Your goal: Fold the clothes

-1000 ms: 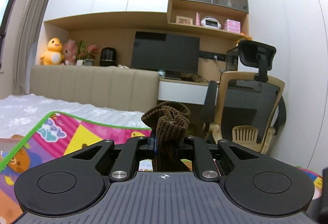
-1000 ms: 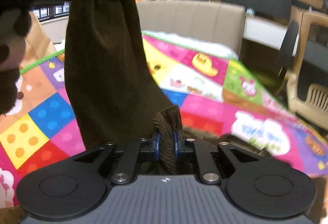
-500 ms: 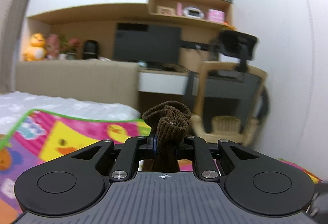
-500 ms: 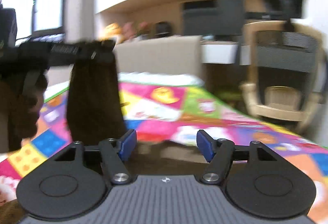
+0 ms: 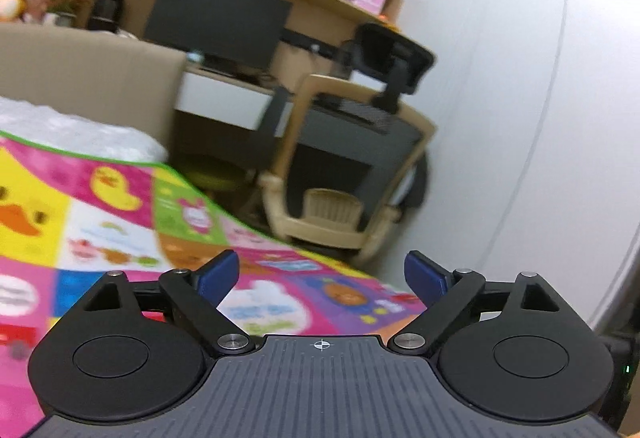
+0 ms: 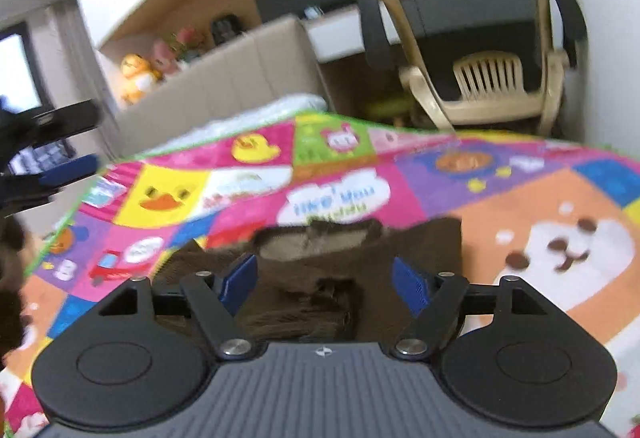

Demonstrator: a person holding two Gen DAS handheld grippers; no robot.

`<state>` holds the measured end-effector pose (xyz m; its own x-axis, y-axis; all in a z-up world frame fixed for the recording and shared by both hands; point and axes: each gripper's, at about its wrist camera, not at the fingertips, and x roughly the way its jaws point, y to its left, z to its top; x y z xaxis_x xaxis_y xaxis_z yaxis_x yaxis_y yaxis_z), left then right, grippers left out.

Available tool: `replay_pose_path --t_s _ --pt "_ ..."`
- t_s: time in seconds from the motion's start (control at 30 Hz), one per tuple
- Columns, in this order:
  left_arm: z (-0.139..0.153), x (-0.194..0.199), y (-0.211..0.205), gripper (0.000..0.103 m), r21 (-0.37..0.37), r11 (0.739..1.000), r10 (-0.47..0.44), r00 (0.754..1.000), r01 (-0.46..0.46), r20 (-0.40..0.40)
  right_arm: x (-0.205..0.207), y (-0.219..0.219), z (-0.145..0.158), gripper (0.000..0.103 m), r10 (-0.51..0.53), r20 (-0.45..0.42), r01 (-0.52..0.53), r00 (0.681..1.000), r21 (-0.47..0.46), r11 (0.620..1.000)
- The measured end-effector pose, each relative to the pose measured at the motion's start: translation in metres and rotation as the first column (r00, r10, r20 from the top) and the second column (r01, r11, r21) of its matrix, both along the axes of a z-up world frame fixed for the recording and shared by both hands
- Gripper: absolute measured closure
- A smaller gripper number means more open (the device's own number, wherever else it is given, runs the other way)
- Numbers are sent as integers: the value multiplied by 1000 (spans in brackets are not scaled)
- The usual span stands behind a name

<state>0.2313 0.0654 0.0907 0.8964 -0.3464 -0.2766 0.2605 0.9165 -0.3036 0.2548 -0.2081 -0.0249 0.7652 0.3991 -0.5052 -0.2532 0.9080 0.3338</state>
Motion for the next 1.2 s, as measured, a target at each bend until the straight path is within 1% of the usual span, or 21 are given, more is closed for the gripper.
replay_pose_path --t_s 0.07,0.1,0.17,0.2,0.27,0.4,0.5,0.57,0.6,0.63,0.67,0.7,0.73,0.77,0.8,0.9,0.93,1.0,1.07,1.1,1.2 --pt "-9 1 12 9 23 999 29 999 -28 -30 15 13 -12 29 -8 -50 7 999 -20 1000" --pt "-14 2 17 8 31 999 39 998 -38 -46 20 22 -20 32 5 -65 -8 998 -51 999" --pt "-24 3 28 8 40 998 50 996 -47 -78 27 39 -33 63 33 -94 -43 995 -108 993" --pt "-30 3 33 7 41 998 53 994 -49 -94 30 47 -37 67 48 -101 -61 994 -132 989" --pt "-40 3 42 7 41 998 56 991 -51 -119 24 56 -33 86 80 -62 -90 995 -183 979" --pt "-50 5 51 6 30 999 40 989 -36 -141 12 36 3 87 58 80 -37 995 -242 970" --pt "-57 7 48 4 16 1000 -24 988 27 -151 13 17 15 86 20 92 9 996 -305 952" --pt "-67 12 39 4 12 995 -94 978 98 -186 20 10 3 83 11 30 -1 999 -322 947" --pt "-77 17 32 4 17 991 -129 967 136 -218 23 8 -7 81 10 -2 -10 1000 -317 948" --pt "-87 22 25 4 27 988 -140 958 152 -250 26 7 -17 76 8 -33 -18 999 -312 950" --pt "-99 27 19 4 43 986 -141 947 160 -289 28 7 -24 66 9 -55 -26 998 -310 950" --pt "-108 32 15 4 58 985 -135 937 162 -321 29 6 -29 63 10 -66 -30 998 -308 951" --pt "-116 36 12 4 80 984 -121 930 159 -348 28 4 -28 53 11 -60 -28 998 -296 955" --pt "-122 38 11 4 103 983 -107 926 153 -362 28 2 -27 40 11 -52 -25 999 -282 959" --pt "-123 38 13 4 115 982 -99 925 150 -366 26 -3 -21 34 8 -31 -15 999 -259 966" --pt "-115 38 23 4 113 984 -90 924 141 -371 19 -10 2 13 27 40 -19 999 -176 984" --pt "-109 37 26 4 100 985 -94 927 139 -363 18 -9 4 1 56 42 -50 998 -130 990" --pt "-98 36 31 4 49 989 -114 931 140 -346 17 -7 8 0 111 44 -109 993 -38 993" --pt "-93 41 30 4 -28 988 -154 924 154 -351 25 -2 -4 0 139 -14 -138 990 27 990" --pt "-94 44 28 4 -55 985 -170 918 161 -358 29 1 -14 0 125 -42 -124 991 26 992" --pt "-107 51 17 4 -46 987 -161 901 156 -403 39 6 -35 0 81 -90 -80 993 17 997"
